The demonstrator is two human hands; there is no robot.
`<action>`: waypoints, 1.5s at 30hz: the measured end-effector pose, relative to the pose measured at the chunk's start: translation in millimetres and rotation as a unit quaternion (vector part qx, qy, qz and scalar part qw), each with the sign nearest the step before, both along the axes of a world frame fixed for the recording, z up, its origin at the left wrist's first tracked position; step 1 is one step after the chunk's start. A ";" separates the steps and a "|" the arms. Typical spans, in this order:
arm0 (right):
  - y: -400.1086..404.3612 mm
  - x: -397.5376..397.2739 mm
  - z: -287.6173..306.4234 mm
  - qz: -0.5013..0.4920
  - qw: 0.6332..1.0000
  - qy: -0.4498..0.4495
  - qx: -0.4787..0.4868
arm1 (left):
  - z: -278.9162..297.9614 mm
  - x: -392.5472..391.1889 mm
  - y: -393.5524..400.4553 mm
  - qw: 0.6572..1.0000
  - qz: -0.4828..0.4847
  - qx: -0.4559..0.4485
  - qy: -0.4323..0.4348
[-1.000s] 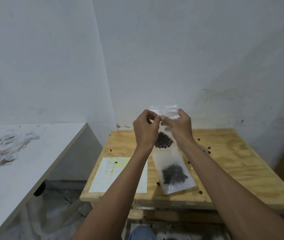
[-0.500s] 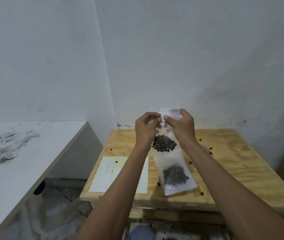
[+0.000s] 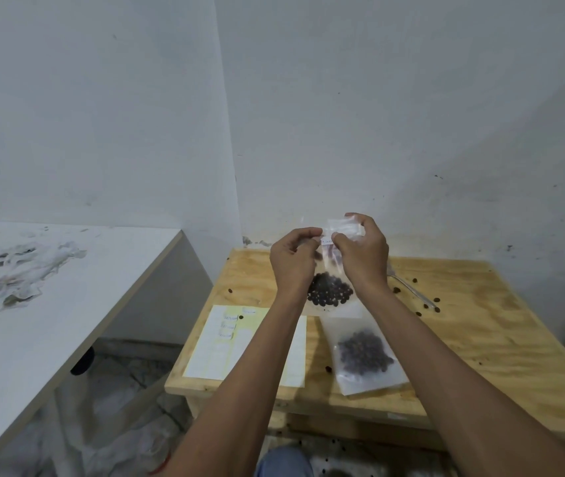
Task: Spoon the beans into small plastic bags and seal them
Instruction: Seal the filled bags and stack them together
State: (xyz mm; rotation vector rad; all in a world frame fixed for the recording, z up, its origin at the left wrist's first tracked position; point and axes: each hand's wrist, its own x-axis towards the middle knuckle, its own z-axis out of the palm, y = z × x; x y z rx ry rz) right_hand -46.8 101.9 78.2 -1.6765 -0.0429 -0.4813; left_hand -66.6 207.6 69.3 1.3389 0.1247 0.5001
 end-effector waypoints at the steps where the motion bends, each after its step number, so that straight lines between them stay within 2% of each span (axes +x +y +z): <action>1: 1.1 0.5 -0.8 0.008 1.000 -0.001 0.000 | -1.8 1.2 2.0 1.000 0.000 -0.001 0.001; 7: 1.8 8.1 -17.7 0.112 0.987 0.096 -0.062 | -10.5 12.3 24.6 0.999 0.024 -0.022 0.016; 9: 6.2 9.2 -23.2 0.116 0.986 0.104 -0.056 | -14.9 16.5 35.9 0.999 0.002 -0.020 0.033; 12: 18.8 12.4 -26.4 0.081 0.993 0.086 -0.013 | -27.2 17.1 55.1 0.996 -0.040 0.055 0.049; 14: 29.7 16.6 -26.7 0.062 0.995 0.082 -0.006 | -37.5 16.7 69.6 0.993 -0.026 0.101 0.048; 18: 59.0 35.7 -35.5 0.085 0.989 0.105 -0.065 | -50.9 27.4 104.3 0.990 0.033 0.127 0.060; 21: 85.9 54.2 -46.8 0.128 0.967 0.181 -0.129 | -60.6 43.2 131.4 0.982 0.070 0.154 0.085; 23: 103.3 67.2 -57.4 0.136 0.957 0.212 -0.142 | -69.6 53.7 147.7 0.972 0.084 0.187 0.118; 30: 150.8 97.1 -91.9 0.106 0.943 0.217 -0.228 | -98.8 80.5 185.9 0.925 0.098 0.299 0.213; 34: 159.2 99.4 -101.5 0.096 0.892 0.200 -0.393 | -111.5 88.6 189.1 0.878 0.080 0.396 0.257; 37: 158.4 96.7 -101.8 0.092 0.868 0.209 -0.441 | -112.1 87.8 186.9 0.851 0.088 0.448 0.260; 40: 148.9 89.6 -91.4 0.083 0.887 0.184 -0.416 | -103.8 81.8 176.5 0.834 0.108 0.487 0.237; 45: 105.2 68.2 -53.3 0.045 0.928 0.124 -0.349 | -70.6 63.2 127.7 0.861 0.067 0.465 0.194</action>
